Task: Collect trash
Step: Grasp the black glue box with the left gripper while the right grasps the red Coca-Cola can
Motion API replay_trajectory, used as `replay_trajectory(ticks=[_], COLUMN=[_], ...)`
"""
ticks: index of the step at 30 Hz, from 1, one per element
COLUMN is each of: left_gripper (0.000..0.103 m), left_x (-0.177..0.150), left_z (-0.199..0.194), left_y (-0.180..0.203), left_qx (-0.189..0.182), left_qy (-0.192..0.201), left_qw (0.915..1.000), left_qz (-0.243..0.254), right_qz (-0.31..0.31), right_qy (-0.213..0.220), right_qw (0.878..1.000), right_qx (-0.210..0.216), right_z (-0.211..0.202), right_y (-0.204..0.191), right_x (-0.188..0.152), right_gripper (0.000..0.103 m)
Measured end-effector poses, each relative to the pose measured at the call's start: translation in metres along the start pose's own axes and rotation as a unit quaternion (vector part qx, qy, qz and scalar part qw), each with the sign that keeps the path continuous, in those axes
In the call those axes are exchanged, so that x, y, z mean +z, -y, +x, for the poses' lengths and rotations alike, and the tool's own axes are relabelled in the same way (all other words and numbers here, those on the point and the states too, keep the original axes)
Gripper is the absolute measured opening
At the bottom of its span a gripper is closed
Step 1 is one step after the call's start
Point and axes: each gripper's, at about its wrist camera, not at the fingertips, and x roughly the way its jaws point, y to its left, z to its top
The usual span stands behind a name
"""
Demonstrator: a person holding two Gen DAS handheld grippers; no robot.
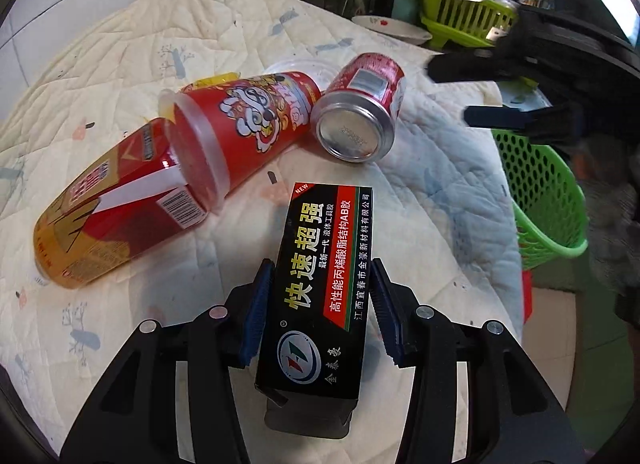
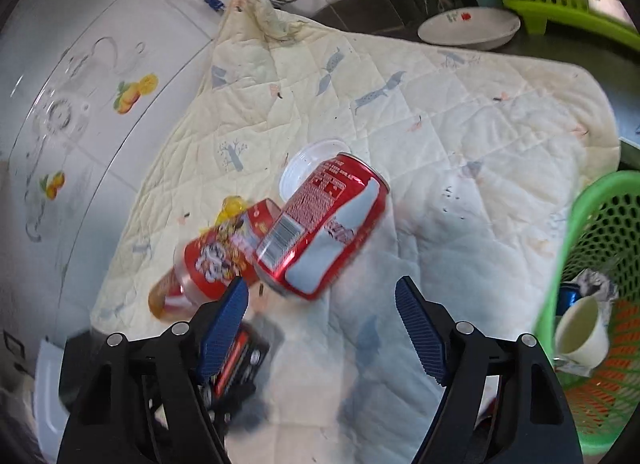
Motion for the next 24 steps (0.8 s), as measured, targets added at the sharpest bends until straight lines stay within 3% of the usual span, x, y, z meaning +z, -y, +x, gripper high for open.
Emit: replay_trajectory(ticks=[10, 24], left_gripper=[0.047, 0.047], left_x=[-0.002, -0.006], left_z=[-0.01, -0.013], left_y=[-0.008, -0.015], left_qx=[-0.006, -0.017], left_qy=[0.011, 0.02], left_qw=[0.9999, 0.9995], left_qz=[-0.005, -0.017], right_qz=[0.067, 0.122], right_qy=[-0.003, -0.014], right_qw=[0.998, 0.992], right_qx=[0.022, 0.017], right_z=[0.039, 0.08], right_y=[0.002, 0.017], right_x=[0.021, 0.027], right_gripper=[0.074, 0.075])
